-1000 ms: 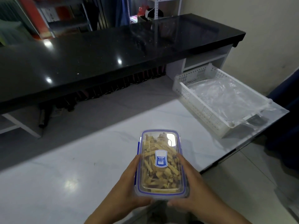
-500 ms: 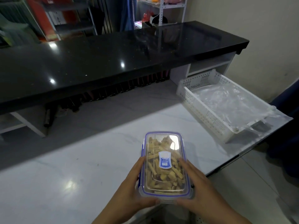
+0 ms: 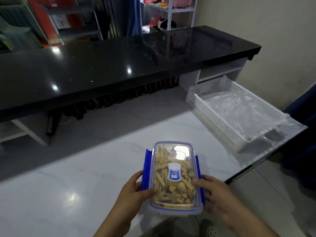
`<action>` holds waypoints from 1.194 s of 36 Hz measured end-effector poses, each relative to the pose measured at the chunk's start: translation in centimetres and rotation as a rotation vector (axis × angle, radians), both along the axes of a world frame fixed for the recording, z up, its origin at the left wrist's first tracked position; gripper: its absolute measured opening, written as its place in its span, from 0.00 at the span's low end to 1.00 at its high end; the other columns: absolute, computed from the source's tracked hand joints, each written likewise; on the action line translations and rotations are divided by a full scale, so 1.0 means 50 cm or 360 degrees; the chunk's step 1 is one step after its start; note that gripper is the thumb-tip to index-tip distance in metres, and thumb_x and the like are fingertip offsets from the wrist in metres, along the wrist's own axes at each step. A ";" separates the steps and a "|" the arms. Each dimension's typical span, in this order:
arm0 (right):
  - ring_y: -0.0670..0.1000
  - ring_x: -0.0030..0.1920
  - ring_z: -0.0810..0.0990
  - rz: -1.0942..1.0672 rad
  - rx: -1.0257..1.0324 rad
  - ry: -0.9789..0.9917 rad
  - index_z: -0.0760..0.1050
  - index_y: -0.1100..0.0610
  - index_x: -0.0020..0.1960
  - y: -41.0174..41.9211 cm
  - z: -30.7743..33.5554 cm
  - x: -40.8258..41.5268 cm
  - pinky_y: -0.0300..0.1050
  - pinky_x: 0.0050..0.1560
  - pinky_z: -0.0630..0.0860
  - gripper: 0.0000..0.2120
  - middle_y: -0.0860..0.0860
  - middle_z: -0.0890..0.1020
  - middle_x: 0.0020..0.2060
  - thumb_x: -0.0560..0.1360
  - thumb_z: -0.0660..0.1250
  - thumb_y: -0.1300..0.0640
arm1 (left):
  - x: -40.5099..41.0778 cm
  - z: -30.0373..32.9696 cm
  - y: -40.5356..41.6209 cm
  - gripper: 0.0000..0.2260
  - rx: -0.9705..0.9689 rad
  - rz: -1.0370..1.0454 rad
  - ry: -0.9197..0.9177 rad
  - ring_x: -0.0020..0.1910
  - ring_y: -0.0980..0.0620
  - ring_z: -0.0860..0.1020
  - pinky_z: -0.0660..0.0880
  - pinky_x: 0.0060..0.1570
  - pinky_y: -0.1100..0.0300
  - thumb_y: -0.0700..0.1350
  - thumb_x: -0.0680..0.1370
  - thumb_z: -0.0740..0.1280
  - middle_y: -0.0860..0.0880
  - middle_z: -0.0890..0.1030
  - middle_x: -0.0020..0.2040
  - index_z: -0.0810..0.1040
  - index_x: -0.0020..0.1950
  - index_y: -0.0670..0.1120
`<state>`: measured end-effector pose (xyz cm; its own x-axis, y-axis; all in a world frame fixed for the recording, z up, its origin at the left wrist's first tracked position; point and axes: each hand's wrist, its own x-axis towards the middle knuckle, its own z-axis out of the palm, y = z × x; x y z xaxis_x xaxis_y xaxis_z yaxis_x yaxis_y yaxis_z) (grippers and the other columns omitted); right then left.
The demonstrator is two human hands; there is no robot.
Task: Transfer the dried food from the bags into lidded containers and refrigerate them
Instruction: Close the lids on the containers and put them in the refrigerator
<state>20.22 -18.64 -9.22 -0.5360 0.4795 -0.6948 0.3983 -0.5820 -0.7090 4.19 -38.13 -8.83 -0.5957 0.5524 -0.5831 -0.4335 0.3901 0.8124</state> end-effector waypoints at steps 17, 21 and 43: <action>0.49 0.41 0.87 0.0184 0.0505 -0.0088 0.77 0.51 0.63 0.004 0.051 -0.023 0.44 0.33 0.82 0.16 0.49 0.86 0.42 0.76 0.72 0.60 | -0.016 0.012 0.029 0.25 -0.0160 -0.0071 0.0245 0.49 0.47 0.85 0.84 0.43 0.49 0.46 0.75 0.75 0.46 0.85 0.51 0.74 0.72 0.55; 0.48 0.41 0.87 0.0161 0.0467 -0.0070 0.76 0.52 0.65 0.002 0.051 -0.018 0.44 0.34 0.82 0.19 0.49 0.87 0.42 0.75 0.73 0.60 | -0.014 0.015 0.025 0.26 -0.0142 -0.0070 0.0201 0.50 0.47 0.85 0.84 0.40 0.51 0.45 0.76 0.74 0.47 0.85 0.52 0.74 0.73 0.55; 0.49 0.48 0.86 -0.0797 0.0781 0.0249 0.81 0.35 0.56 0.137 0.186 0.376 0.41 0.37 0.82 0.26 0.44 0.86 0.49 0.61 0.77 0.54 | 0.196 0.152 0.361 0.33 0.0396 -0.0963 0.0196 0.54 0.61 0.82 0.82 0.38 0.60 0.56 0.65 0.77 0.65 0.81 0.53 0.71 0.67 0.73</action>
<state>39.03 -11.77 0.10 -0.2456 0.9313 -0.2691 0.0389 -0.2679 -0.9627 13.98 -20.06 -1.24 -0.1925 0.9197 -0.3422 -0.0953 0.3296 0.9393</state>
